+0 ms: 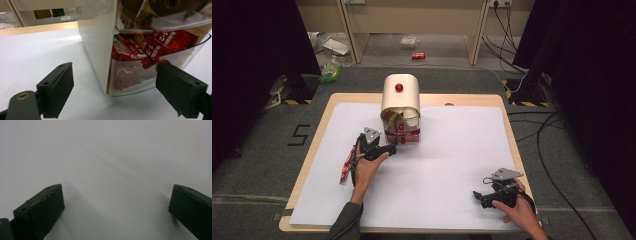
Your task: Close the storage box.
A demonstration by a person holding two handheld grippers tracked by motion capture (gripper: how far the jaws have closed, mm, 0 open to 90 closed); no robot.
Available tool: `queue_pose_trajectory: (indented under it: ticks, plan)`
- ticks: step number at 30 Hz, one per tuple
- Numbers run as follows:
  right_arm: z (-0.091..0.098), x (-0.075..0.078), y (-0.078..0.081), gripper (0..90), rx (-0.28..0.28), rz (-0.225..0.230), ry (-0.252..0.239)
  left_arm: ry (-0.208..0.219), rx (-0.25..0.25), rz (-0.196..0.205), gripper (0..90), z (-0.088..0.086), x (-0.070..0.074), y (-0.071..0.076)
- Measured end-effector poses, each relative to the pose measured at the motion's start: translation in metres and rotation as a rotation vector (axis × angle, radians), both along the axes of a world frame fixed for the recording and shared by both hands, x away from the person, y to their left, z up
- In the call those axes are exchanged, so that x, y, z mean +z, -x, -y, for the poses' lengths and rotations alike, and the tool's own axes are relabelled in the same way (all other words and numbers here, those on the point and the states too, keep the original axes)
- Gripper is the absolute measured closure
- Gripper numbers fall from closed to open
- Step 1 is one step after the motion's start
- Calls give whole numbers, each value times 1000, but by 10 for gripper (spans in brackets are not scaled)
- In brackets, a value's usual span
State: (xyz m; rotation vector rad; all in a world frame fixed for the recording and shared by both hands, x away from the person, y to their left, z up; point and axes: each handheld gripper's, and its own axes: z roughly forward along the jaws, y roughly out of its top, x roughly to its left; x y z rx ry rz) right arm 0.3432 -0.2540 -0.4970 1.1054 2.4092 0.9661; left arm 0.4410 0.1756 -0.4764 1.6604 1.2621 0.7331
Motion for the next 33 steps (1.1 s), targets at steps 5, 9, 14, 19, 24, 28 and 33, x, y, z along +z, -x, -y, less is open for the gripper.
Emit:
queue_pose_trajectory:
  ticks: [5,9,14,19,24,28,33]
  plan:
    - [0,0,0,4,0,0,0,-10,-2,-2,142,0,1,0]
    - [0,0,0,4,0,0,0,-10,3,-6,132,1,1,-1]
    - [0,0,0,4,0,0,0,-11,2,-6,144,1,1,0]
    - [0,0,0,4,0,-1,0,-25,-8,-10,183,2,2,2]
    - [0,0,0,4,0,-1,-1,-23,-26,-14,183,2,3,6]
    - [0,0,0,3,0,0,-1,-19,-42,-19,183,3,4,10]
    - [0,0,0,4,0,0,-1,-18,-50,-23,182,4,5,13]
